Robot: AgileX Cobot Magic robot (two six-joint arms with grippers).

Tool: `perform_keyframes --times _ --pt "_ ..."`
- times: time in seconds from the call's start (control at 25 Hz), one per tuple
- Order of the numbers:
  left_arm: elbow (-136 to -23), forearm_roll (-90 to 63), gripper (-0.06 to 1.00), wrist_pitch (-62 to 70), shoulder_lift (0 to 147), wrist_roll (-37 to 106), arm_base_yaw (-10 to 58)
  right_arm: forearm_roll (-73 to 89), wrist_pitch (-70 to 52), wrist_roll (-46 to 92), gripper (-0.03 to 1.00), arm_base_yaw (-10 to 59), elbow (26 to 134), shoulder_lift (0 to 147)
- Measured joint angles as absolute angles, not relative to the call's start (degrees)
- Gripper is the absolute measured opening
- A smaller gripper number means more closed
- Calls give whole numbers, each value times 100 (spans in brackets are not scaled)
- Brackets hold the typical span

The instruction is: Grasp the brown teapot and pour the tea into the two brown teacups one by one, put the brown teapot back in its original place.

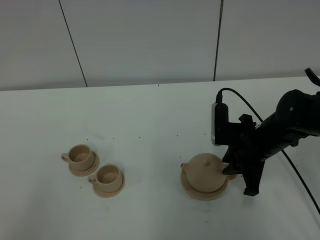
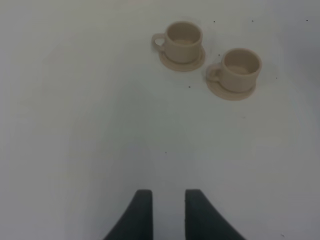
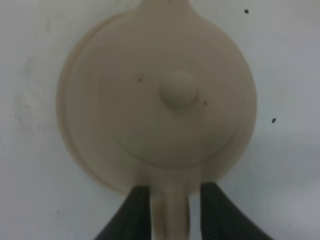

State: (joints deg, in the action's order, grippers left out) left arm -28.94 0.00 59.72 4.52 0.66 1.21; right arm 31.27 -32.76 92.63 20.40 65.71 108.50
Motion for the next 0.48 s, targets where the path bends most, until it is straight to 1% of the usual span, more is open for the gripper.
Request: perform_keyframes --times 0.48 --pt "-2894 0 23 5972 452 66 121 3110 -3281 9263 24 2040 6571 10910"
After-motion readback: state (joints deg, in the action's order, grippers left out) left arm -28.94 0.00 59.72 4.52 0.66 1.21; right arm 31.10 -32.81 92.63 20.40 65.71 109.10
